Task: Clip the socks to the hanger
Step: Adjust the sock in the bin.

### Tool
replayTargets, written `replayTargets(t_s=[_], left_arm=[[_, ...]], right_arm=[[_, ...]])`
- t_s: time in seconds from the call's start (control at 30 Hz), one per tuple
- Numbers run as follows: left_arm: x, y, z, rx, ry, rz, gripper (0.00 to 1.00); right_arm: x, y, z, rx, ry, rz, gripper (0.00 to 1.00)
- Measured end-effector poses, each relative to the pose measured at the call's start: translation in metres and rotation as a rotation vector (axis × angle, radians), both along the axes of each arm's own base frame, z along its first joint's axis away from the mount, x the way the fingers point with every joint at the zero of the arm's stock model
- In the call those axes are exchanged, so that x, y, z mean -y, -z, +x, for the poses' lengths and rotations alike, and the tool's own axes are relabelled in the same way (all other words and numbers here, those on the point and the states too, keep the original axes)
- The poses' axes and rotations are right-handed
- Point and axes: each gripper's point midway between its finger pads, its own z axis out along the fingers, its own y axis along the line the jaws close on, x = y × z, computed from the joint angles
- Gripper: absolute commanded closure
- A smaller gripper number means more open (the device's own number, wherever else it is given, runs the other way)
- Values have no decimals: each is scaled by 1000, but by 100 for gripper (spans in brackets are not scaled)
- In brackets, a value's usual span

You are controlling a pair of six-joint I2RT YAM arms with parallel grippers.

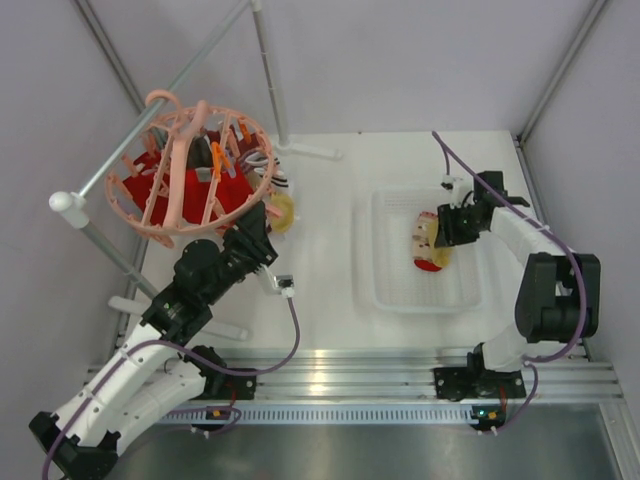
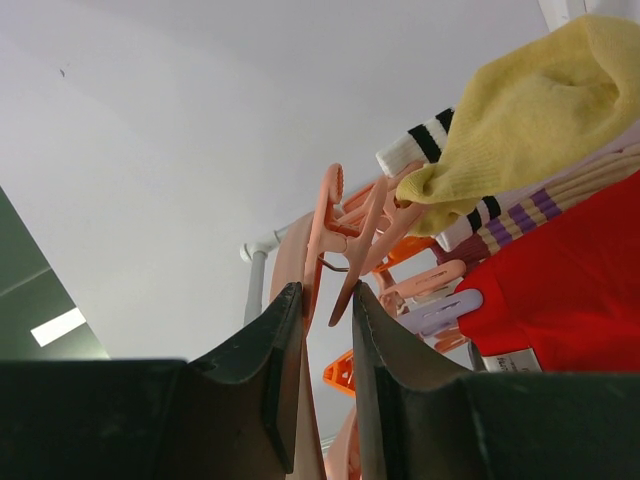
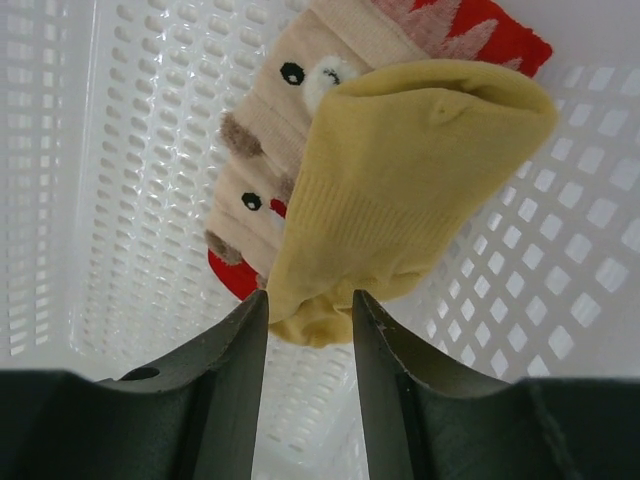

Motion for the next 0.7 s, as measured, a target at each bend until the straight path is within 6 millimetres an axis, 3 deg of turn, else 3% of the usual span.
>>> replayTargets(t_s=[0.23,0.37,0.47,0.6,0.7], left_arm=[[0,2,0,-4,0,3,100],[0,3,0,-4,0,3,100],[0,2,0,-1,0,1,100],[-1,1,-1,0,0,0,100],[-1,1,-1,0,0,0,100]], right_arm=[[-21,9,-4,-36,-34,-2,60],[-22,22,-7,-73,-34,-37,62],[-20,25,-6,-76,-26,-65,71],[-15,26,-4,-71,-13,-96,96],[-12,26,-4,-70,-7,-112,100]])
